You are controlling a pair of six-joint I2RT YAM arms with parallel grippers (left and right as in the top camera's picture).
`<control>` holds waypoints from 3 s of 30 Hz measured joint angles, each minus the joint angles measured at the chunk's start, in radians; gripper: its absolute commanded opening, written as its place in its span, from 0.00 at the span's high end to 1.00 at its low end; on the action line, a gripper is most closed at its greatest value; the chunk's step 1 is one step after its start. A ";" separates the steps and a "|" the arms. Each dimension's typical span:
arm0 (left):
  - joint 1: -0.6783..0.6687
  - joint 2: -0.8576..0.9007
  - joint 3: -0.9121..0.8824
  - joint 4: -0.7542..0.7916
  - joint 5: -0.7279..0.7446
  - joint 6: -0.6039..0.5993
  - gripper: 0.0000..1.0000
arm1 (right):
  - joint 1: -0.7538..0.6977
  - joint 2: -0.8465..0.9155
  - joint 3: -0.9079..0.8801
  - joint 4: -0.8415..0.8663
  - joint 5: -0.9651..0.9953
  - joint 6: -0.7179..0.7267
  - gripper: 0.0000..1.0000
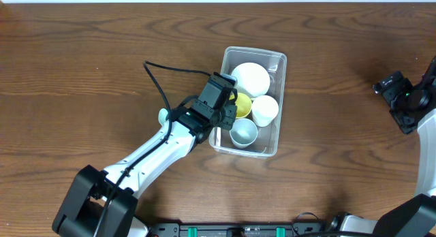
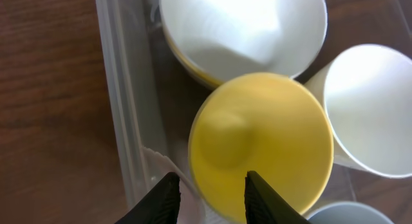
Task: Pack container
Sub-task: 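Lower the fork into the container beside the yellow cup, then release the fork and move the left gripper to the green spoon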
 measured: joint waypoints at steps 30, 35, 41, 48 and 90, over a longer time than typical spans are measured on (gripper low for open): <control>0.000 -0.055 0.000 -0.002 -0.002 0.000 0.66 | 0.000 0.000 0.000 0.000 0.000 0.000 0.01; 0.000 -0.055 0.000 -0.014 -0.002 -0.001 0.70 | 0.000 0.000 0.000 0.000 0.000 0.000 0.01; 0.000 -0.055 0.000 -0.021 -0.002 0.000 0.69 | 0.000 0.000 0.000 0.000 0.000 0.000 0.01; 0.000 -0.056 0.000 -0.019 -0.026 0.019 0.50 | 0.000 0.000 0.000 0.000 0.000 0.000 0.01; 0.372 0.003 0.003 -0.476 -0.171 -0.272 0.45 | 0.000 0.000 0.000 0.000 0.000 0.000 0.01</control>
